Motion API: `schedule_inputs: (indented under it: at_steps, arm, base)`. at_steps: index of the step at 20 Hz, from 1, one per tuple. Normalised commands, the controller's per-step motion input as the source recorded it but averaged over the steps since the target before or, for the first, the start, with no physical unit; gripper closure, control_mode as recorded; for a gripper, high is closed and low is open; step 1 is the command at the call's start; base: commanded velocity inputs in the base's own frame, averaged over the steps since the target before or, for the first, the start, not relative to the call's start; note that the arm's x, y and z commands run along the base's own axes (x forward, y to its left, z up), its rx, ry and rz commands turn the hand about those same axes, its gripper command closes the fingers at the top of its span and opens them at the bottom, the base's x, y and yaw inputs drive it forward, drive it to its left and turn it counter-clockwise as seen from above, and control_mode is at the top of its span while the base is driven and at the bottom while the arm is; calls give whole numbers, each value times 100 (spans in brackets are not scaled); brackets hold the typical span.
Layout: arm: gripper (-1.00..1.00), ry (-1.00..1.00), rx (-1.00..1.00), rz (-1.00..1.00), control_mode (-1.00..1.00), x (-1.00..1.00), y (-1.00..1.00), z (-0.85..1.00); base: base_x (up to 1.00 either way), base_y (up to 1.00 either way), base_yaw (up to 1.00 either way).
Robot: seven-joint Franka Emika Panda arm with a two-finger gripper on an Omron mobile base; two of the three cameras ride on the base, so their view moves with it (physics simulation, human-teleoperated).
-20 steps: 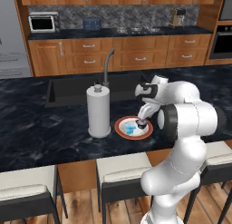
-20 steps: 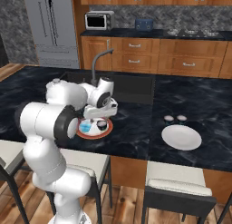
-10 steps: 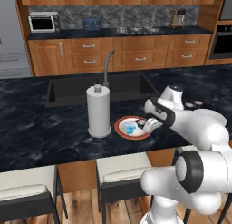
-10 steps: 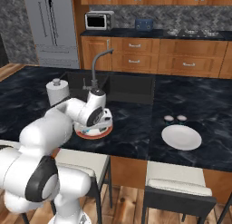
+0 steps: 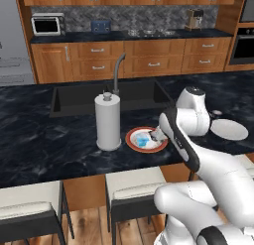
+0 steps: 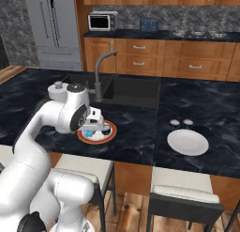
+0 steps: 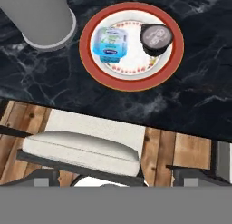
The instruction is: Place two yogurt containers on each plate.
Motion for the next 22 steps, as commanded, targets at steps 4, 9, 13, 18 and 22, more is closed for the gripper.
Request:
schedule_inputs:
  at_steps: [4, 9, 13, 18, 22]
  arm:
    - [-100, -6, 2, -2, -100, -66, -17, 63]
    - [-100, -4, 5, -1, -100, -5, -5, 37]
    - [-100, 0, 0, 0, -100, 0, 0, 0]
    - [-100, 0, 0, 0, 100, 0, 0, 0]
    - [-100, 0, 0, 0, 100, 0, 0, 0]
  base:
    - [0, 0, 0]
    - [0, 0, 0]
    - [0, 0, 0]
    - [-22, -43, -2]
    - [-17, -100, -10]
